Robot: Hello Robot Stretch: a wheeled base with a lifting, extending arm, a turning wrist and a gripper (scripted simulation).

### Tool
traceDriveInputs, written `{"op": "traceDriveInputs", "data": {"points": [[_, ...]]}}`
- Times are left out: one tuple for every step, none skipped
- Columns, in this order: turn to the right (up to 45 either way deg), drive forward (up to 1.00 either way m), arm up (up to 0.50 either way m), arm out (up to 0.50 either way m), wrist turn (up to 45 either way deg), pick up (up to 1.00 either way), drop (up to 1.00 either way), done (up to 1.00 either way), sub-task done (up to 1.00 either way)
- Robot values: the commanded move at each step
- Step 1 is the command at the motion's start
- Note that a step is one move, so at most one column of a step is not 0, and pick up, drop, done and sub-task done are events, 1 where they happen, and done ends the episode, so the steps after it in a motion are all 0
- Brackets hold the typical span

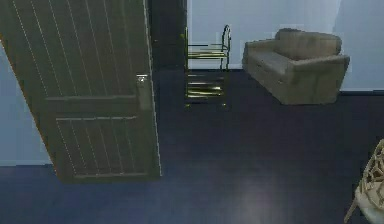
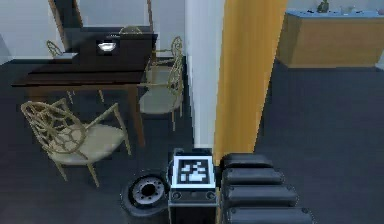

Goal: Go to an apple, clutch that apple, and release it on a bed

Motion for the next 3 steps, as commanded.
{"op": "traceDriveInputs", "data": {"points": [[21.0,0.00,0.00,0.00,0.0,0.00,0.00,0.00,0.00],[0.0,1.00,0.00,0.00,0.0,0.00,0.00,0.00,0.00],[3.0,0.00,0.00,0.00,0.0,0.00,0.00,0.00,0.00]]}}
